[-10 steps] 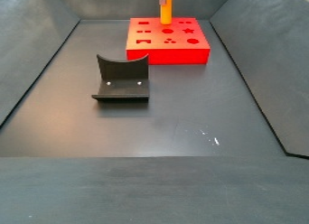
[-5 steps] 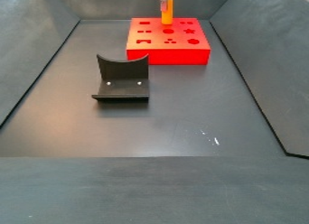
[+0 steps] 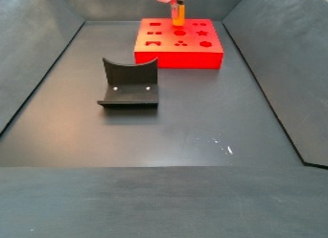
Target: Insert the oval object.
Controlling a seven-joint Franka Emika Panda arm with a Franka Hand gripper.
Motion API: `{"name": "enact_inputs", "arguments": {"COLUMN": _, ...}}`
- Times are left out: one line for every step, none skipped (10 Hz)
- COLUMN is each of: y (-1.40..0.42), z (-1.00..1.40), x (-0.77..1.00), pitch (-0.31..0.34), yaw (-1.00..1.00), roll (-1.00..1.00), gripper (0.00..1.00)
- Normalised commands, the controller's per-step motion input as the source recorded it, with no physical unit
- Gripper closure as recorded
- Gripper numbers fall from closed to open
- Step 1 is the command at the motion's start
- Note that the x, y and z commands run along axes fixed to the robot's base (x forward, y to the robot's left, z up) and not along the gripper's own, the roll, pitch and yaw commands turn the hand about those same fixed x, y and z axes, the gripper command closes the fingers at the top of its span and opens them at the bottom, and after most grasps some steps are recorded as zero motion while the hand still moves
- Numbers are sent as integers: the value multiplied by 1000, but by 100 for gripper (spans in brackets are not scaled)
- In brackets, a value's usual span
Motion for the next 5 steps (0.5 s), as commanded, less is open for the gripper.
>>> {"name": "enact_inputs", "arguments": {"y": -151, "z": -617, "x": -166, "pitch": -266, "yaw": 454, "roll": 136, "gripper": 100}}
{"name": "enact_inputs", "arguments": {"y": -149, "z": -609, "x": -166, "pitch": -269, "yaw": 440, "roll": 149, "gripper": 100}}
{"name": "enact_inputs", "arguments": {"y": -140, "z": -554, "x": -189, "pitch": -267, "yaw": 469, "roll": 201, "gripper": 100}}
{"name": "enact_inputs", "arguments": {"y": -143, "z": -446, "x": -20, "pitch": -196, "yaw": 371, "roll": 224, "gripper": 100}}
{"name": "enact_inputs", "arguments": {"y": 0, "z": 0, "x": 0, "pitch": 0, "yaw": 0, "roll": 0, "gripper": 100}}
